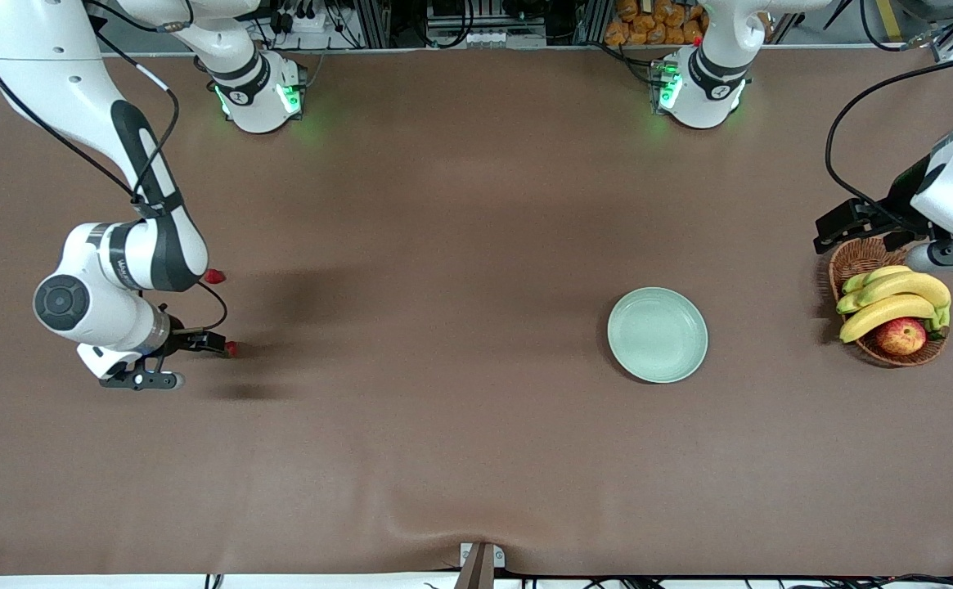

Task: Collect all strawberries into plate
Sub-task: 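Close the right gripper on the strawberry and lift it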

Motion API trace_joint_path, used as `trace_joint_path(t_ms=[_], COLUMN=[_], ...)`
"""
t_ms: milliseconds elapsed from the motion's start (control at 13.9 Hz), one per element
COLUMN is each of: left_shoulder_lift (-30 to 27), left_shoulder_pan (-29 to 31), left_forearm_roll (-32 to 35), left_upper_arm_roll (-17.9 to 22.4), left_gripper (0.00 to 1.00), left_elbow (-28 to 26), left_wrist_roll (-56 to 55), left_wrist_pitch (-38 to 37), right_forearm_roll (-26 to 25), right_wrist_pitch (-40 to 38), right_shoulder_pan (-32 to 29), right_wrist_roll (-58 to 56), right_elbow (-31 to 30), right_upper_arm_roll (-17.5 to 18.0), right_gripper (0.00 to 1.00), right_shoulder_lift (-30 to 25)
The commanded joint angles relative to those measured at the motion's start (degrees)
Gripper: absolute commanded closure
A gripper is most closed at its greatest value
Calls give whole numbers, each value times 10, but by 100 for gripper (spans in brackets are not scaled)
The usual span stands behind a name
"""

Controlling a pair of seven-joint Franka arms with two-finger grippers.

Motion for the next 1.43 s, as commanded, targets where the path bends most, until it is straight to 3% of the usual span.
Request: trace_joint_path(t_ms=[0,287,932,1147,1291,1362], left_shoulder_lift=[2,2,3,6,7,8], left_shoulder_pan=[3,3,0,-2,-2,-2], left_forearm_roll=[-8,-8,-8,-8,-8,-8], left_upper_arm_roll=[1,1,1,0,1,1], left_gripper=[0,0,0,0,0,0], left_elbow=[11,11,11,11,12,11], left_wrist_roll=[8,6,10,8,8,9], left_wrist_pitch=[-15,-19,-19,-19,-19,-19], right_forearm_roll=[27,81,92,92,92,92], right_wrist_pitch=[63,80,97,96,96,95], right_shoulder_pan=[9,13,20,20,20,19], right_wrist_roll=[20,19,19,19,18,13], right_elbow=[-50,-71,-53,-46,-42,-42], right_upper_arm_roll=[1,2,2,2,2,1], right_gripper=[0,0,0,28,58,78], right_shoulder_lift=[-6,7,38,44,44,44])
